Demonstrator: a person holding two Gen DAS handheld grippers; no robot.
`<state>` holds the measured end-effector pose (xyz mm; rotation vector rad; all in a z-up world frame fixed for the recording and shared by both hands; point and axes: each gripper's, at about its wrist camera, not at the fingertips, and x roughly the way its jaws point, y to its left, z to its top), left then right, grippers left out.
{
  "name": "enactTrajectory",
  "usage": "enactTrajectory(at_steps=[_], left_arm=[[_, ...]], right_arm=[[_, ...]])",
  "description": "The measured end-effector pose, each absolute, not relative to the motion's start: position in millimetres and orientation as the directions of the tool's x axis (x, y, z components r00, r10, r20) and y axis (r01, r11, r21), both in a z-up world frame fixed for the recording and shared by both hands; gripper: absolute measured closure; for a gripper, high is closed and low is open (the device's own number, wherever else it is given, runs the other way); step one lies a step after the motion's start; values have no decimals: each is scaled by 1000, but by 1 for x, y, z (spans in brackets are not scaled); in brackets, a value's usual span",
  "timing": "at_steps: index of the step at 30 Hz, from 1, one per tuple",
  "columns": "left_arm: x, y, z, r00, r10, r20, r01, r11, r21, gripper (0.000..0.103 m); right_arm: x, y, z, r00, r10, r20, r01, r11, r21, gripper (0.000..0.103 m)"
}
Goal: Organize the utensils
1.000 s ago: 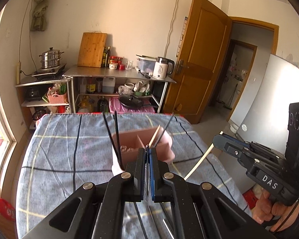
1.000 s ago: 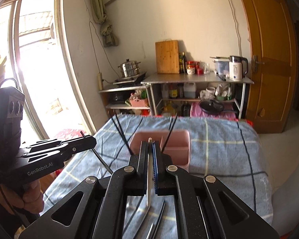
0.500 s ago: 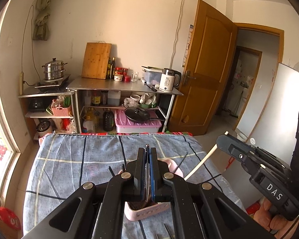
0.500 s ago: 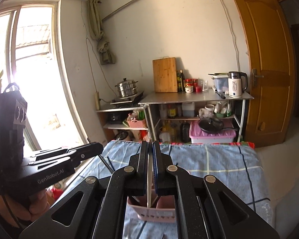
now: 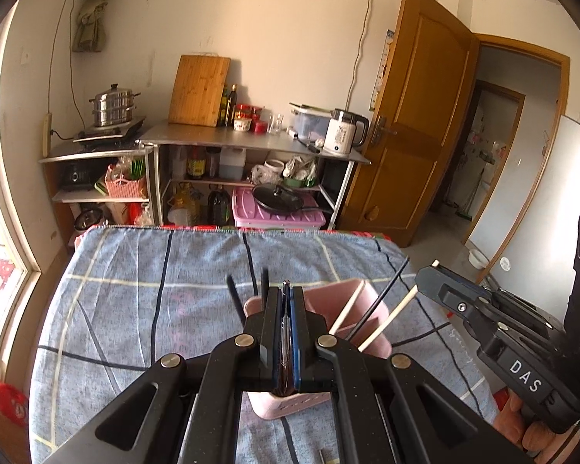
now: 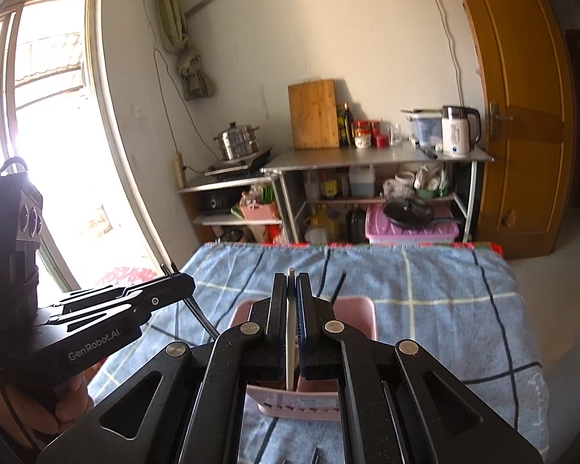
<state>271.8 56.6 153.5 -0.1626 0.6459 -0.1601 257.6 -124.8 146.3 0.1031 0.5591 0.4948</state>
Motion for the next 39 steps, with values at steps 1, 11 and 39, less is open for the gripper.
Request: enactTrajectory(at_steps=[1, 11, 39], left_arm=[[272, 57, 150, 784, -197, -588, 97, 976, -197, 99], [268, 54, 136, 777, -185, -602, 98, 980, -174, 99], [127, 19, 81, 753, -250, -608, 173, 968, -184, 94]], right_arm=[[258, -124, 142, 726, 478, -494, -423, 877, 227, 99], [260, -127, 124, 698, 467, -542, -410, 882, 232, 94], [134, -166, 63, 639, 483, -598, -412, 872, 264, 89]])
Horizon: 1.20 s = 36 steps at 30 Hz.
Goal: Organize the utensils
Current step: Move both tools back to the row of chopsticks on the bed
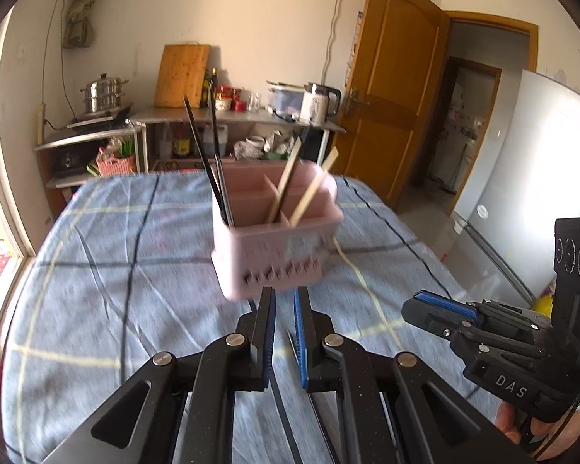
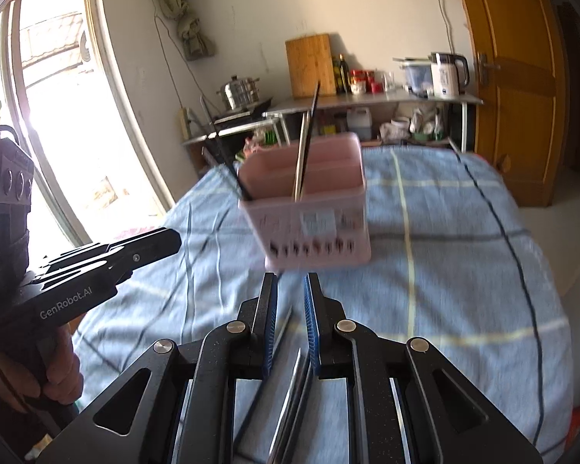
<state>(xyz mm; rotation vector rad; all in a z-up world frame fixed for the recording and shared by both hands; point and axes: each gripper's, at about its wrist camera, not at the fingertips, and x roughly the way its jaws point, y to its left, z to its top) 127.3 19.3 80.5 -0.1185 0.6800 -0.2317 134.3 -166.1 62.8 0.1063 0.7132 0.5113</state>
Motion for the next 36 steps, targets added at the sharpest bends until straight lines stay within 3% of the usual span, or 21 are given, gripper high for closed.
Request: enactTrajectory(at_steps=[11, 32, 36], left_arm=[[84, 11, 31, 695, -293, -657, 170, 954, -246, 94], [56, 1, -8, 648, -291, -704, 153, 955, -255, 94], [59, -2, -14, 639, -293, -711, 150, 954, -259, 87]], right_arm=[[89, -177, 21, 587, 457, -668, -401, 881, 250, 89], [57, -186, -2, 571, 450, -687, -404, 882, 243, 89], [56, -188, -5, 567, 449, -690, -402, 882, 244, 89]])
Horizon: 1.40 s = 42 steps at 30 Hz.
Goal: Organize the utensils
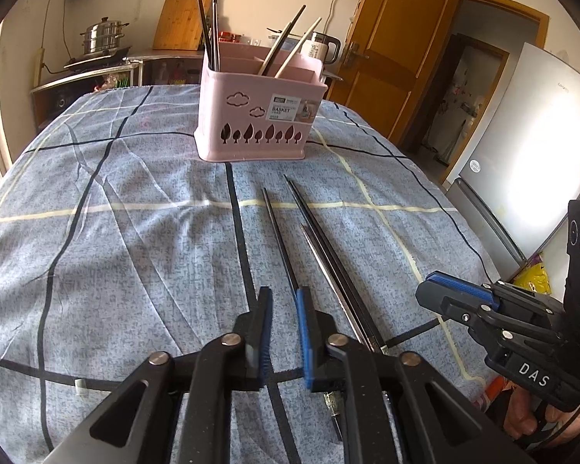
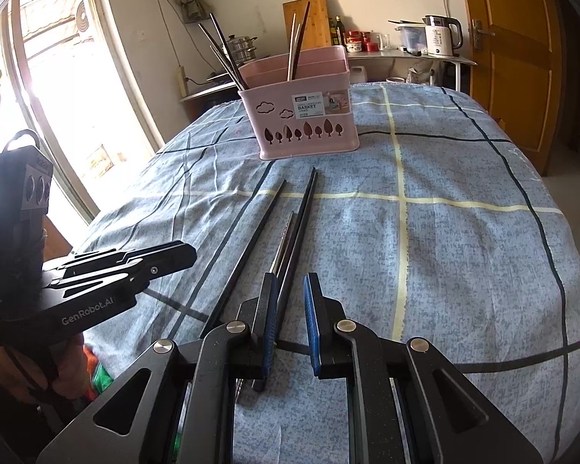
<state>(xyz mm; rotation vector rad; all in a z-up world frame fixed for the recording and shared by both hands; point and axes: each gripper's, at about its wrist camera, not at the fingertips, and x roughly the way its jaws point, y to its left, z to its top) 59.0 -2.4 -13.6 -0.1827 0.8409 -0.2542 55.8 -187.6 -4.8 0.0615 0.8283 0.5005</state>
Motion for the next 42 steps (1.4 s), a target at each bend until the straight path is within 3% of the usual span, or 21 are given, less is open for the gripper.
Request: enactTrajectory(at_steps=[17, 27, 34, 42], left_arm=[[81, -11, -34, 600, -295, -744, 132, 953, -272, 84], [96, -24, -44, 590, -248, -769, 135, 969, -208, 84], [95, -17, -44, 589, -220, -777, 116, 975, -188, 97], [88, 12, -43, 600, -173, -781, 36, 981, -189, 97]], right_arm=[[66, -183, -17, 536, 455, -712, -402, 878, 258, 89], [73, -182, -20, 529, 452, -718, -398, 879, 261, 89], [82, -172, -19, 522, 459, -719, -412, 874, 258, 89], [99, -150, -23, 493, 474, -729, -443, 858, 258, 89]])
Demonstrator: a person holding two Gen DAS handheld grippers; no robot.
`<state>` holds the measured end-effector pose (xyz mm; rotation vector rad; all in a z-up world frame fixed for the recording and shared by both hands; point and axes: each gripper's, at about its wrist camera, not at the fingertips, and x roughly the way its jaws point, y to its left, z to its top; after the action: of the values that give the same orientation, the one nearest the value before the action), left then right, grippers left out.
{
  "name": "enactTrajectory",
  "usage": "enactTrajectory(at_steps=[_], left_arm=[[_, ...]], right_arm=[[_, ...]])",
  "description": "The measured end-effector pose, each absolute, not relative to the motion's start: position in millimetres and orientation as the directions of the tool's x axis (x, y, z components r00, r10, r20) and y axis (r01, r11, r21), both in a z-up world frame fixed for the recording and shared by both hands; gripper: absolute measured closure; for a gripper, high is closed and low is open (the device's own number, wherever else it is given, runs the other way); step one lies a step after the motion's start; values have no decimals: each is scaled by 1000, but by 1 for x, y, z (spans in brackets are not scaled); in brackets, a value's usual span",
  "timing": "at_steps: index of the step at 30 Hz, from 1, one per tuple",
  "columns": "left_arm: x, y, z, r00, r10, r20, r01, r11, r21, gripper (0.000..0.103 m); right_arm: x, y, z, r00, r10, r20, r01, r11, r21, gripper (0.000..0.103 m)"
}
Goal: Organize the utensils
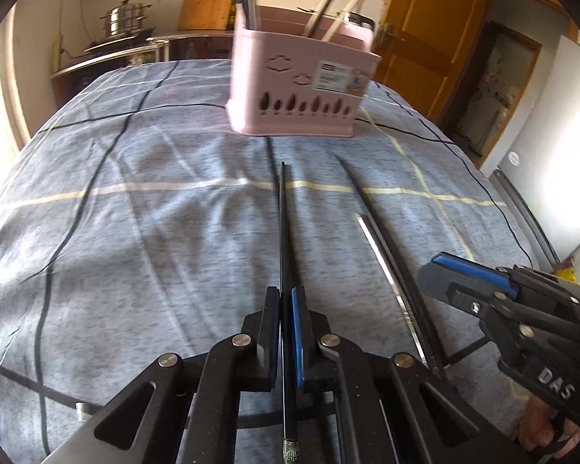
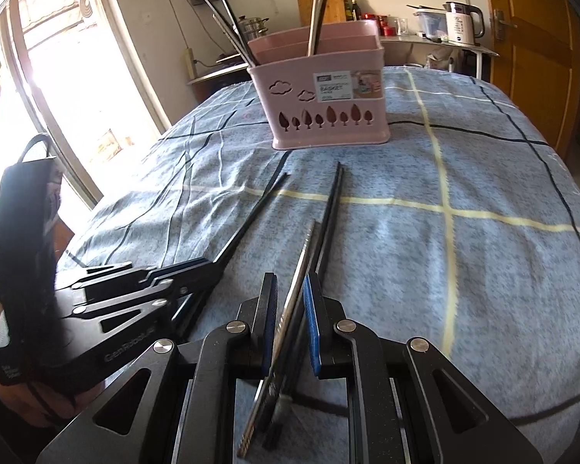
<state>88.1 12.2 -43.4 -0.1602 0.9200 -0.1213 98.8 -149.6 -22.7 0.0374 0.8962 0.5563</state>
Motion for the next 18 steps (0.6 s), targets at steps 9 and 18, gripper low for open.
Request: enactTrajectory(at_steps=[9, 18], left_arm=[[80, 35, -42, 598, -140, -789, -28, 980, -195, 97], [89, 40, -39, 588, -163, -793, -23, 976, -218, 97]], right_arm=[[125, -129, -33, 460, 462, -758, -453, 856, 247, 89], [142, -124, -42, 442, 428, -788, -425, 874, 236, 89]])
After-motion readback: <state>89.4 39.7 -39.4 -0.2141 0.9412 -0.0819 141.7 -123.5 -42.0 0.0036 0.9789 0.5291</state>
